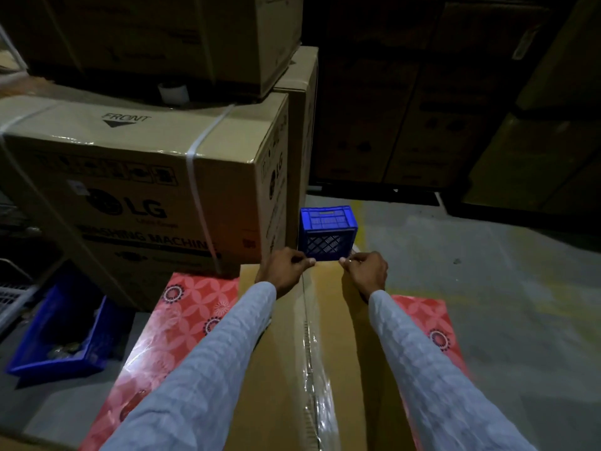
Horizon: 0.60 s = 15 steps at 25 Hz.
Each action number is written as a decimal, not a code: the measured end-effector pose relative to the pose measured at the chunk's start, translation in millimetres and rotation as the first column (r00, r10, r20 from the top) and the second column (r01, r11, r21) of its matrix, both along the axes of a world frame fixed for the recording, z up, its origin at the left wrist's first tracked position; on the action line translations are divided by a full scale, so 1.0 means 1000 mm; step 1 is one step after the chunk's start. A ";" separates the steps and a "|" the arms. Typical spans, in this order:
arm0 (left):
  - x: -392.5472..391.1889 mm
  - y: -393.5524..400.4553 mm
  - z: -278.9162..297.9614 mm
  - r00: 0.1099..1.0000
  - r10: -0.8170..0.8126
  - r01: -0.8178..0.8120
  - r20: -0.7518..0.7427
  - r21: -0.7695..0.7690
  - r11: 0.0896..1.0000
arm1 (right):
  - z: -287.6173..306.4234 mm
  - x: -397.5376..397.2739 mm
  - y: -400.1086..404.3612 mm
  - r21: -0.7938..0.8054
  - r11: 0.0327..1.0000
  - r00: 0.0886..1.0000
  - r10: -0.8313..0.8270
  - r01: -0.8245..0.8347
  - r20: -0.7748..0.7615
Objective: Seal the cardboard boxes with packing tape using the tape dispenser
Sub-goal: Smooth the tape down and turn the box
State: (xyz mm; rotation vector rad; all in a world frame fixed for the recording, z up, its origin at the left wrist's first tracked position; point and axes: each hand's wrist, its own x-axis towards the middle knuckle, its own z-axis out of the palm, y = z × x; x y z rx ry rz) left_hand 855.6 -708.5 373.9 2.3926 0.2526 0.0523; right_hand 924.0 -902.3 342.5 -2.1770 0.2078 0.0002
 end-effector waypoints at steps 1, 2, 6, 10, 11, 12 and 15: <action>-0.001 0.000 0.001 1.000 -0.019 0.019 -0.001 0.003 1.000 | -0.001 -0.005 -0.003 0.023 1.000 1.000 0.001 -0.001 0.021; -0.002 0.000 0.000 1.000 -0.030 0.030 -0.009 0.001 1.000 | 0.000 -0.009 -0.007 0.047 0.999 0.999 0.008 -0.009 0.033; -0.005 -0.009 -0.016 0.999 -0.009 0.008 -0.047 -0.022 1.000 | 0.009 -0.020 -0.016 0.147 0.988 0.999 -0.034 0.036 -0.012; -0.002 0.002 -0.013 0.990 -0.108 0.100 -0.096 -0.086 0.991 | 0.009 -0.017 -0.010 0.048 0.997 0.998 0.062 -0.061 -0.009; -0.002 0.010 -0.009 0.981 -0.143 0.126 -0.130 -0.134 0.983 | 0.010 -0.018 -0.006 0.010 0.993 0.993 0.117 -0.117 -0.006; -0.004 0.018 -0.007 0.979 -0.148 0.125 -0.143 -0.160 0.979 | 0.011 -0.020 -0.002 -0.010 0.985 0.985 0.172 -0.172 0.002; -0.017 0.034 -0.012 0.999 0.020 -0.021 -0.050 -0.016 1.000 | 0.011 -0.021 0.008 -0.025 0.966 0.966 0.259 -0.258 0.028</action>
